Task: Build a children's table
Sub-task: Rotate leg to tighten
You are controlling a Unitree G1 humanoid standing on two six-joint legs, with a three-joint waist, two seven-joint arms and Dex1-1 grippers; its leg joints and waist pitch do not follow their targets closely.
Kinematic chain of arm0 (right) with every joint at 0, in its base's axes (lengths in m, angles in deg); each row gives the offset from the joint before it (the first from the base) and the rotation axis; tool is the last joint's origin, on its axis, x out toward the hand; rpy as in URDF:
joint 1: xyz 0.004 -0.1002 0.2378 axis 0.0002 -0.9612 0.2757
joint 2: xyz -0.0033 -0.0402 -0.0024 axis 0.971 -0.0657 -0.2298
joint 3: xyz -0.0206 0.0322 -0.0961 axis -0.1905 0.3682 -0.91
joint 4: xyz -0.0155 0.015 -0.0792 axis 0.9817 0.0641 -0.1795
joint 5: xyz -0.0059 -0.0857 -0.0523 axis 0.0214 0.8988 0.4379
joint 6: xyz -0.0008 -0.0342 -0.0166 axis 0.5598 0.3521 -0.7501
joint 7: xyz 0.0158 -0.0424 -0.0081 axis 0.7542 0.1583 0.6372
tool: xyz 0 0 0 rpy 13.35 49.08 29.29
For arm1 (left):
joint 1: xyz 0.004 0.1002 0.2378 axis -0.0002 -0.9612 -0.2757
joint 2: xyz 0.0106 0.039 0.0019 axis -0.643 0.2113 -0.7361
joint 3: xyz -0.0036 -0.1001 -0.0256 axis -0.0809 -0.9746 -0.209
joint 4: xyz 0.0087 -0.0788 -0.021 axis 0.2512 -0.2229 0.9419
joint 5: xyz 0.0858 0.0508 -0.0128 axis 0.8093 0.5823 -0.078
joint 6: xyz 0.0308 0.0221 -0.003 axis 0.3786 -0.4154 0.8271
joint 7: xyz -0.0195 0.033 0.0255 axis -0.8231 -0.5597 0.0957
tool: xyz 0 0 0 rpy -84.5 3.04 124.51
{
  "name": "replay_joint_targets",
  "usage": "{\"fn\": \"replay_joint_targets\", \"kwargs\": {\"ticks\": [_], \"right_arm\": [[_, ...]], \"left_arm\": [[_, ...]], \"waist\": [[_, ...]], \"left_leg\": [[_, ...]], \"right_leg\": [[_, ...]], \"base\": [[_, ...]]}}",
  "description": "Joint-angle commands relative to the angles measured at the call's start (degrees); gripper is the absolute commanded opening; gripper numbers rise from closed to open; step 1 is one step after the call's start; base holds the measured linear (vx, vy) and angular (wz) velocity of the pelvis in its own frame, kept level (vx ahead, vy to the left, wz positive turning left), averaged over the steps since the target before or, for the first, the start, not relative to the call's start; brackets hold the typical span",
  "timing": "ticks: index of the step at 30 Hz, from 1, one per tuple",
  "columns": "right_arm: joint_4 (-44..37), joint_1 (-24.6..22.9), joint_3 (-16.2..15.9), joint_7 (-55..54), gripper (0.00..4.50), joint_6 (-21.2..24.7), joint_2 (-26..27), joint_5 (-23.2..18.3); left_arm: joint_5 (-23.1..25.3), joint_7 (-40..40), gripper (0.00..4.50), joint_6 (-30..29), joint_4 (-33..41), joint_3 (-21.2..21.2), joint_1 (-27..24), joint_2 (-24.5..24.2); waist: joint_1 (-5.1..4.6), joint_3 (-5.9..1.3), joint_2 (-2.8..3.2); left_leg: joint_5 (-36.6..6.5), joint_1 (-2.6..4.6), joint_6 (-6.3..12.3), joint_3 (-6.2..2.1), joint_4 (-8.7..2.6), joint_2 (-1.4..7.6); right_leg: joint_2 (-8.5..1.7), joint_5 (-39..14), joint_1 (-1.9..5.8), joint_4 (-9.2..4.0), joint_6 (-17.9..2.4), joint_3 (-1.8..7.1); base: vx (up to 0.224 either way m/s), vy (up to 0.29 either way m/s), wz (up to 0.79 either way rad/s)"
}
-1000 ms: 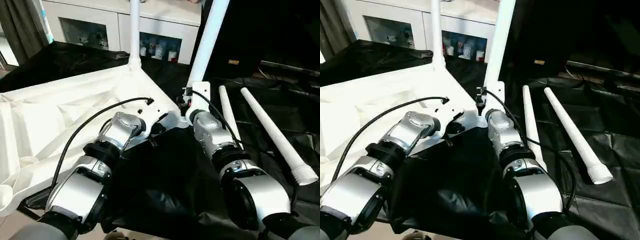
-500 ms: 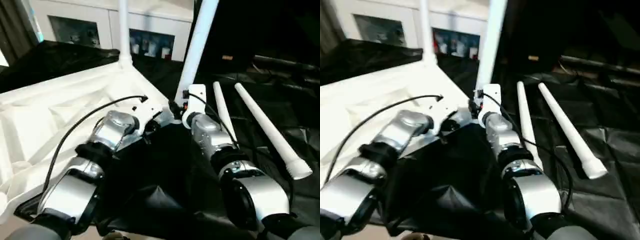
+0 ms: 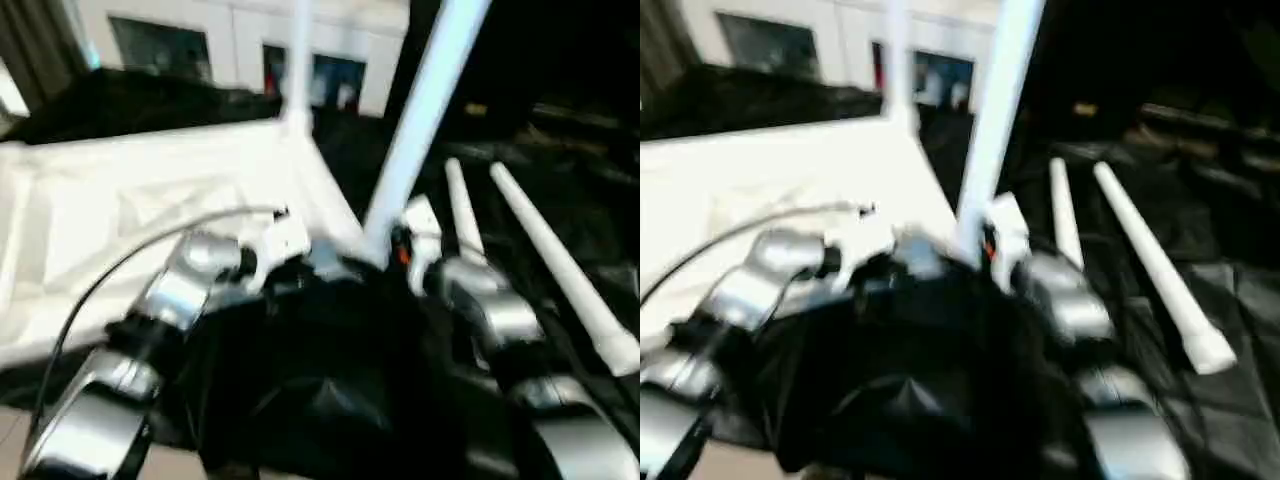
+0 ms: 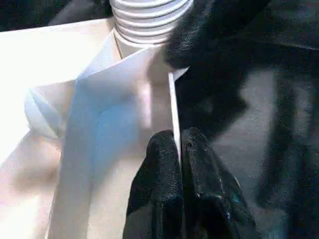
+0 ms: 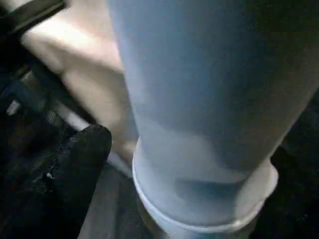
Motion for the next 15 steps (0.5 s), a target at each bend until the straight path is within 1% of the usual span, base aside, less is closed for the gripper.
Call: {"fn": "replay_joint_targets", "kwargs": {"ticks": [1,2,3,4,5,7,8,9,11,13,15], "right_arm": [[-5.84,-1.84,-2.85,6.83,4.44,1.14,-2.43,-0.49],[-5.84,-1.84,-2.85,6.83,4.44,1.14,-2.43,-0.49],[-6.39,-2.12,-3.10,7.71,4.44,1.20,-2.92,-0.60],[-7.54,-2.58,-3.43,8.97,4.44,1.76,-3.62,-0.87],[-7.65,-2.62,-3.43,8.99,4.44,1.84,-3.68,-0.88],[-7.49,-2.49,-3.27,8.81,4.44,1.95,-3.66,-0.87],[-7.20,-2.35,-3.07,8.70,4.44,1.72,-3.48,-0.97],[-7.25,-2.29,-2.94,8.66,4.44,1.77,-3.40,-1.25],[-8.26,-2.55,-3.02,8.75,4.44,2.43,-3.64,-1.92],[-8.57,-2.61,-2.98,8.75,4.44,2.75,-3.70,-2.08],[-8.48,-2.71,-2.75,8.65,4.44,2.77,-3.63,-1.86]], "left_arm": [[-4.92,-3.68,0.00,3.24,4.28,-0.11,-1.23,0.40],[-4.92,-3.68,0.00,3.24,4.28,-0.11,-1.23,0.40],[-5.11,-4.39,0.00,3.39,4.69,-0.19,-1.56,-0.01],[-5.39,-5.23,0.00,3.39,5.52,-0.35,-2.12,-0.76],[-5.42,-5.32,0.00,3.29,5.72,-0.42,-2.25,-0.88],[-5.65,-5.77,0.00,2.98,6.46,-0.72,-2.72,-1.33],[-5.78,-5.83,0.00,2.64,6.61,-0.87,-2.83,-1.37],[-5.95,-5.95,0.00,2.32,6.81,-1.05,-2.97,-1.40],[-6.28,-5.88,0.00,1.97,7.22,-1.50,-3.30,-1.36],[-6.60,-5.63,0.00,1.96,7.23,-1.96,-3.56,-1.18],[-6.15,-5.24,0.00,2.93,6.41,-2.03,-3.98,-1.32]], "waist": [[0.20,-3.01,-0.22],[0.21,-3.05,-0.13],[0.17,-3.04,-0.20],[0.06,-2.92,-0.29],[0.15,-2.93,-0.24],[-0.08,-2.83,-0.37],[-0.11,-2.84,-0.33],[-0.16,-2.89,-0.42],[-0.21,-2.95,-0.54],[-0.19,-3.15,-0.53],[-0.19,-3.29,-0.63]], "left_leg": [[-4.73,1.93,3.73,-0.67,-3.03,2.92],[-5.14,1.94,3.46,-0.68,-3.06,2.94],[-5.42,1.94,3.31,-0.64,-3.08,2.90],[-5.99,1.88,2.77,-0.64,-3.16,2.84],[-6.21,1.88,2.56,-0.69,-3.17,2.86],[-7.01,1.70,1.95,-0.80,-3.29,2.82],[-7.35,1.82,1.59,-0.77,-3.25,2.75],[-7.06,1.84,1.45,-0.78,-3.22,2.74],[-5.94,1.66,1.66,-0.85,-3.15,2.65],[-4.39,1.66,2.24,-0.82,-2.92,2.58],[-2.59,1.58,3.24,-0.76,-2.67,2.42]], "right_leg": [[-4.64,7.75,2.55,-2.57,-13.19,2.18],[-4.73,6.57,2.48,-2.62,-13.06,2.20],[-4.74,5.61,2.41,-2.74,-12.89,2.22],[-4.79,3.20,2.25,-2.97,-12.65,2.27],[-4.85,2.55,2.26,-3.00,-12.47,2.29],[-4.91,0.37,2.16,-3.08,-12.25,2.30],[-4.88,-0.81,2.01,-3.21,-12.07,2.35],[-4.86,-0.68,2.02,-3.15,-12.10,2.36],[-4.79,0.66,2.21,-2.89,-12.18,2.33],[-4.69,3.18,2.27,-2.54,-12.44,2.29],[-4.54,6.66,2.37,-2.16,-12.99,2.23]], "base": [[0.000,0.000,0.00],[0.000,0.000,0.00],[0.000,0.000,0.00],[0.000,0.000,0.00],[0.000,0.000,0.00],[0.000,0.000,0.00],[0.000,0.000,0.00],[0.000,0.000,0.00],[0.000,0.000,0.00],[0.000,0.000,0.00],[0.000,0.000,0.00]]}}
